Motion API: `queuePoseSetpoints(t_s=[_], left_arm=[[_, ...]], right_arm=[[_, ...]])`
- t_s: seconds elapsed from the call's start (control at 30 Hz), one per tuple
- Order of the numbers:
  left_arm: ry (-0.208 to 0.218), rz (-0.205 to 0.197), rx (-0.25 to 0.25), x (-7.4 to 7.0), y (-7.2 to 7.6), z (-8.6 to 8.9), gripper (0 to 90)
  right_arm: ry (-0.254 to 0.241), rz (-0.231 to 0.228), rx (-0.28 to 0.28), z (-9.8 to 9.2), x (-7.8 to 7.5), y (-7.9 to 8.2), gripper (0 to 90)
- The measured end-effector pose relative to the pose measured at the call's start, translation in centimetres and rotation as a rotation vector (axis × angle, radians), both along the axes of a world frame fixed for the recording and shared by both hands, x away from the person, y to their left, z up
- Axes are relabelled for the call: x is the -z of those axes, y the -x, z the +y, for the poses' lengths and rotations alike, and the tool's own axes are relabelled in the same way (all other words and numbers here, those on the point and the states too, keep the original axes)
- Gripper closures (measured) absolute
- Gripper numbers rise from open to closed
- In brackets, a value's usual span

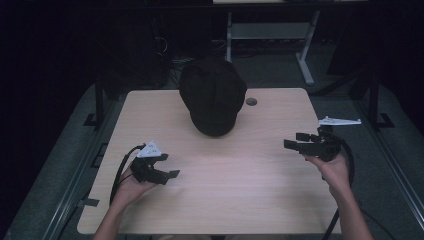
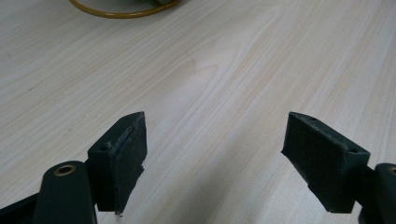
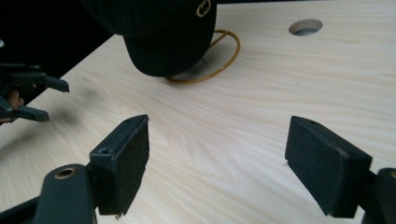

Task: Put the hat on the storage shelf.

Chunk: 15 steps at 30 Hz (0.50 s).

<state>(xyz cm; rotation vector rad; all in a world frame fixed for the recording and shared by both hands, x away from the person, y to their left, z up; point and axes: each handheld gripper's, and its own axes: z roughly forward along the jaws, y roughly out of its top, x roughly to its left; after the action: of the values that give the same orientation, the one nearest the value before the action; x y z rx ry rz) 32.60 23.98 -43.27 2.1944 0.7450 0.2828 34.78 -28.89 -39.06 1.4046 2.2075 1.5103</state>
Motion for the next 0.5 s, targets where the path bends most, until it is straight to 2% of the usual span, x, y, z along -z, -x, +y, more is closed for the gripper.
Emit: queuePoseSetpoints(t_s=[0.5], left_arm=[[0.003, 0.003, -0.002, 0.1, 0.0, 0.0, 21.2]], right_arm=[[-0.001, 0.023, -0.002, -0.7, 1.4, 1.7, 21.3]])
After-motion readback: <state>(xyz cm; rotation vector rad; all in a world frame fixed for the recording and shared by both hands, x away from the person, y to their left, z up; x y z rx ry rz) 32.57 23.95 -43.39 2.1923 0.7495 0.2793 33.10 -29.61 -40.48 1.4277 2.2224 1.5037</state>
